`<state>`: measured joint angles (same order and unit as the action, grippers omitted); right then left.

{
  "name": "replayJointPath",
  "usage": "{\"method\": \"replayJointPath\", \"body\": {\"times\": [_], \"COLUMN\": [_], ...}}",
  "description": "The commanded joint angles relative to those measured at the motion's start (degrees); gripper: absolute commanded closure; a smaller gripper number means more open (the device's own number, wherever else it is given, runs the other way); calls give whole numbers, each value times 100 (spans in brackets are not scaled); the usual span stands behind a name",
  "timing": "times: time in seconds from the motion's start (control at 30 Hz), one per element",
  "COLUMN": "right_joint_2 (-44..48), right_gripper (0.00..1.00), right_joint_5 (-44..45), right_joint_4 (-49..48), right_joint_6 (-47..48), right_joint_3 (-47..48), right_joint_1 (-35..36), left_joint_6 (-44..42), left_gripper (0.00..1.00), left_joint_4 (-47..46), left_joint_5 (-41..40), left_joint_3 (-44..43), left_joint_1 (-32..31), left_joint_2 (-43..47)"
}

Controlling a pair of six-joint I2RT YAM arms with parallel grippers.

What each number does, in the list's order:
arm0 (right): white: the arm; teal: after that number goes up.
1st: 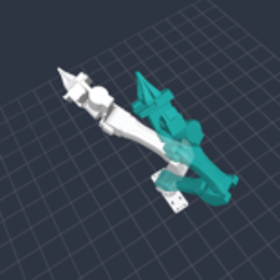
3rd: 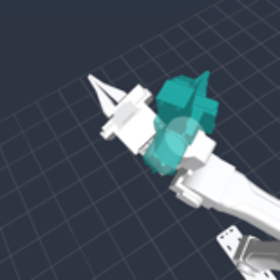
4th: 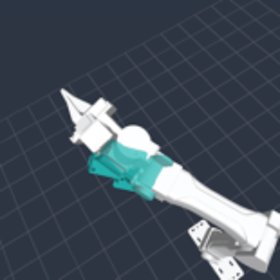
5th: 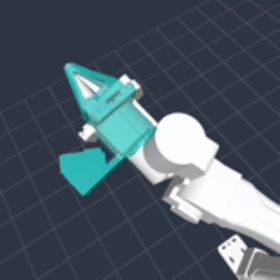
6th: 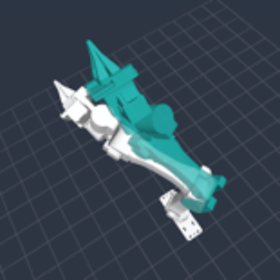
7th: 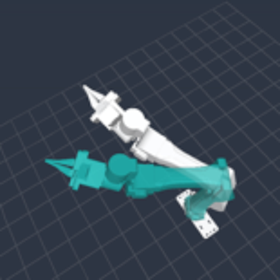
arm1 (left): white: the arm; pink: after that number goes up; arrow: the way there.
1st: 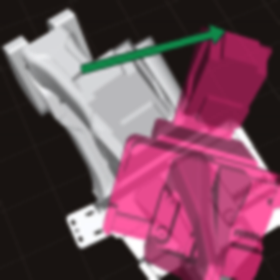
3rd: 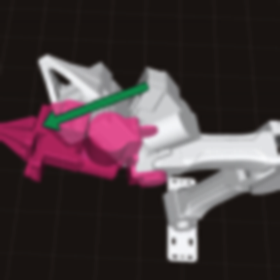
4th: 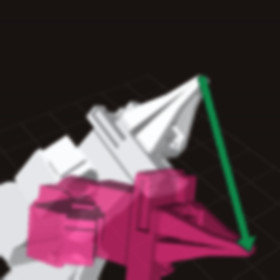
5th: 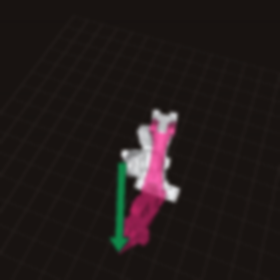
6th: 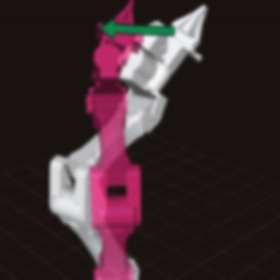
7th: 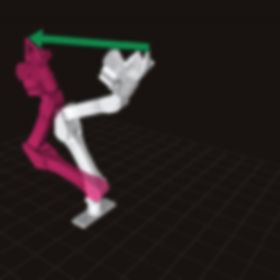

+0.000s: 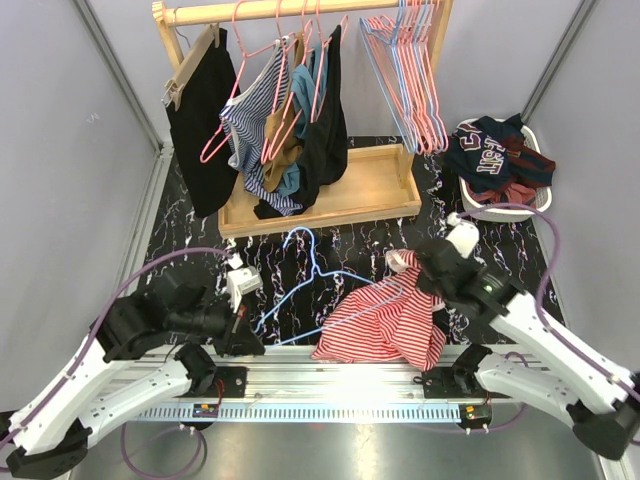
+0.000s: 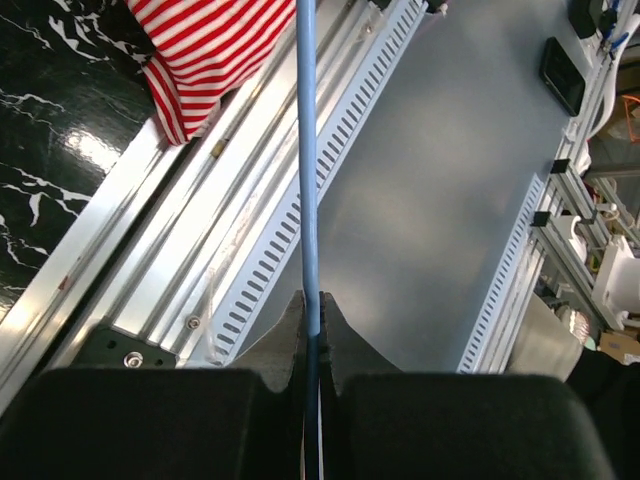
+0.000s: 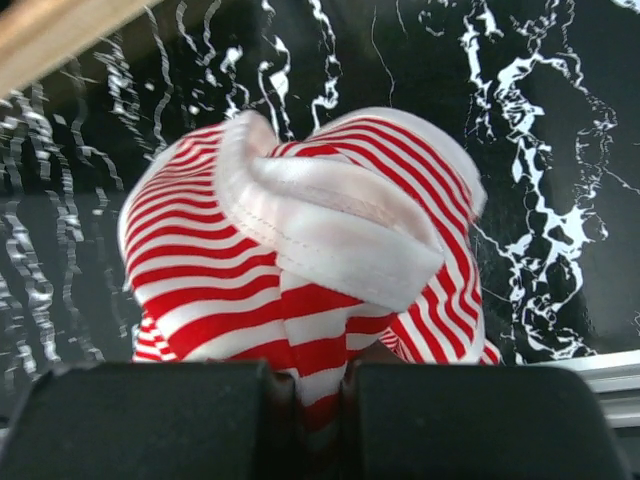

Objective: Remove the tank top from the hanger
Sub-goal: Remove the tank top from the hanger, then place the tank top into the basket

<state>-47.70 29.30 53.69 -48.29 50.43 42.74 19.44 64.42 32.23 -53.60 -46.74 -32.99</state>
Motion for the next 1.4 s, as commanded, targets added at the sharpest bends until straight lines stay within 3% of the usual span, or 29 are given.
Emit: {"method": "replayJointPath", "body": {"times": [0.0, 0.17, 0.2, 0.27, 0.33, 0.4, 0.43, 0.6, 0.8, 0.97, 1.1, 1.17, 1.2, 1.23, 1.37], "right_joint_2": [-608, -513, -442, -511, -713, -1012, -1091, -1583, -2795, -4314, -4660, -4485, -4380, -4075, -2914], "right_gripper": [100, 100, 100, 94, 63, 26, 1, 0, 0, 0, 4, 35, 55, 100, 100], "right_joint_5": [40, -484, -1461, -2372, -3419, -3380, -3239, -2326, -1947, -1656, -1672, -1769, -1735, -1621, -1024], "right_joint_4": [-430, -551, -735, -860, -799, -615, -571, -474, -1053, -1248, -1448, -1739, -1739, -1548, -914], "right_joint_6": [-13, 477, 783, 1278, 1418, 1402, 1245, 410, -355, -778, -805, -717, -682, -716, -576], "right_joint_3": [115, 274, 239, 238, 186, -7, -86, -394, -596, -404, -455, -613, -640, -614, -403], "right_joint_1": [15, 15, 6, 15, 41, 294, 383, 884, 1964, 2677, 2687, 2696, 2678, 2678, 2564], "left_joint_6": [-19, 199, 270, 455, 578, 631, 631, 640, 675, 710, 701, 701, 701, 701, 719], "left_gripper": [100, 100, 100, 100, 100, 100, 100, 100, 100, 100, 100, 100, 100, 100, 100], "left_joint_4": [-178, 430, 561, 598, 563, 449, 396, 194, -26, -149, -184, -202, -202, -211, -298], "left_joint_5": [-115, -2199, -2586, -3510, -4072, -4294, -4391, -4410, -4339, -4286, -4234, -4216, -4199, -4190, -4049], "left_joint_3": [-219, -1080, -1195, -1406, -1503, -1600, -1592, -1504, -1363, -1293, -1293, -1302, -1302, -1302, -1284], "left_joint_1": [7, 7, 7, 7, 7, 7, 7, 7, 7, 7, 7, 7, 7, 7, 7], "left_joint_2": [100, 293, 328, 477, 574, 680, 706, 689, 698, 698, 698, 706, 707, 715, 707]}}
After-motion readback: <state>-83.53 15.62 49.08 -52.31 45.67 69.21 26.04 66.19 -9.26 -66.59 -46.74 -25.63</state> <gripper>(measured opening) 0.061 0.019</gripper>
